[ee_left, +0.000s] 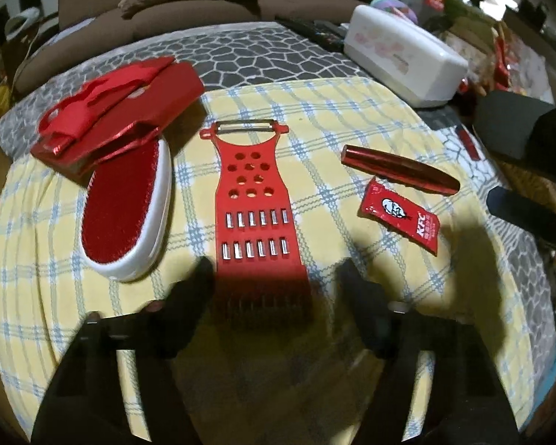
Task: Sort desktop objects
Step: 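Lower the left tool onto the red grater and close on it, then lift the red grater and carry it into the cardboard box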
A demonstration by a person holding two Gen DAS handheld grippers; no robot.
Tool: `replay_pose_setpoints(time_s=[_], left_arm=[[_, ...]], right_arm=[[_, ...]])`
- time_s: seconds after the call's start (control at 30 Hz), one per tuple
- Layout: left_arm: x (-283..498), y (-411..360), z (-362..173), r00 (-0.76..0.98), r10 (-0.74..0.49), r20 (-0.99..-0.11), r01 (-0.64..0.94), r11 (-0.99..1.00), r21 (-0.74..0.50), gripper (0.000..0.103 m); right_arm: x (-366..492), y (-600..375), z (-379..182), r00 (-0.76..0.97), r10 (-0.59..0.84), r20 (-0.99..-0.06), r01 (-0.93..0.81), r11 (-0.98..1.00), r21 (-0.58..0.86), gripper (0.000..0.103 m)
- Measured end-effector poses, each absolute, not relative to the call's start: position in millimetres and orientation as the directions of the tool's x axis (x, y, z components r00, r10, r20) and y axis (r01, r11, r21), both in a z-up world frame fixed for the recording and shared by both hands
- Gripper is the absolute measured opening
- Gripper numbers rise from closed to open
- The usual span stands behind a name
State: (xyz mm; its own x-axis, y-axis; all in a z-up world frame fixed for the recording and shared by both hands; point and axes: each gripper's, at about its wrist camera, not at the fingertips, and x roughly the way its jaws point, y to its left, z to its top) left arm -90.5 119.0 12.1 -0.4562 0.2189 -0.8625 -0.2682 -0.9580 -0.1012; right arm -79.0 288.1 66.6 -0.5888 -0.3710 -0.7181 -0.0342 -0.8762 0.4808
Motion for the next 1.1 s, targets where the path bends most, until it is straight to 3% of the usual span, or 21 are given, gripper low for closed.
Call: replay_pose_setpoints(time_s=[0.27,0.47,0.87,0.97,1.1], left_arm=[[-76,89,20,-0.429,0.315,-0.847,-0.281,-0.937,-0.207,0.049],[-62,63,34,-0.415,0.39,-0.822,-0.255,-0.917,-0.307,0.049],[-42,43,33,-0.376,0.435,-0.818,-0.266,-0.896,-0.354,0.048],[-35,40,31,-0.363,0.443,-0.82,-0.274,-0.892,-0.36,0.048],[-29,37,30,-0.35,0.448,-0.823,-0.285,-0.888,-0.362,0.048]], right_arm=[[-82,278,62,-0.566,-0.454,-0.688,-0.017,-0.828,0.561,0.097],[-87,266,27,-0.461,-0.637,-0.618,-0.053,-0.676,0.735,0.072],[-95,230,-3,-0.358,-0.687,-0.633,-0.051,-0.662,0.748,0.068],[-100,228,-10,-0.357,-0.715,-0.601,-0.075,-0.619,0.782,0.062],[-102,217,-20,-0.327,-0.733,-0.596,-0.08,-0.607,0.79,0.046]])
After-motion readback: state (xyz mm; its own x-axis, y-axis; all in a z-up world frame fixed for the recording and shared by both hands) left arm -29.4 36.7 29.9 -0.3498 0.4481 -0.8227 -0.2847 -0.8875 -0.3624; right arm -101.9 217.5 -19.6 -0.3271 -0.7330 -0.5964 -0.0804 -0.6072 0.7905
